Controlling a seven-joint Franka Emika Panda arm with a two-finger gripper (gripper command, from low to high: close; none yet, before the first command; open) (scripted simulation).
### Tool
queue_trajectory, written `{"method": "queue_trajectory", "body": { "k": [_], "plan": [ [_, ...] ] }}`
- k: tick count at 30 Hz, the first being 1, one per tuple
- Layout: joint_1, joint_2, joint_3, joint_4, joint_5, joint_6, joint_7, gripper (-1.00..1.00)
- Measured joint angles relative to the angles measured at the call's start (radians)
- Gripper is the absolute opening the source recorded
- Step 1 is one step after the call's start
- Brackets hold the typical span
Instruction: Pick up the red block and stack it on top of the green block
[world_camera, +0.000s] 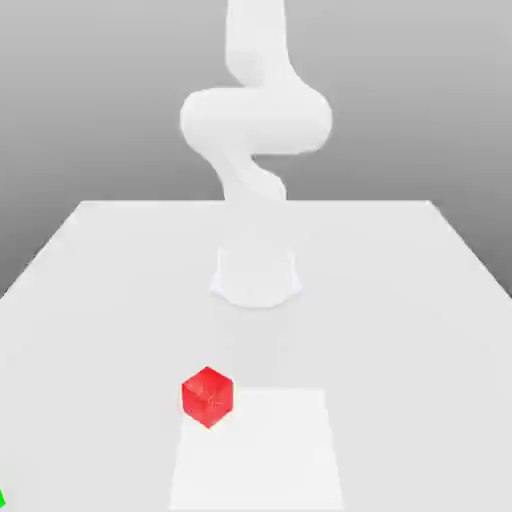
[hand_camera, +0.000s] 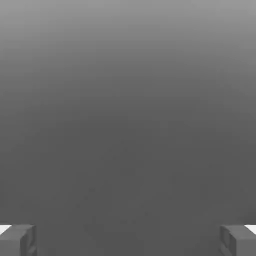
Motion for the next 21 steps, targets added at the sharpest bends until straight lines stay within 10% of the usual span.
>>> {"method": "queue_trajectory", "body": {
  "k": [21],
  "plan": [
    [-0.198,0.788,0.027,-0.498,0.003,0.568,0.449,0.00]
  ]
}}
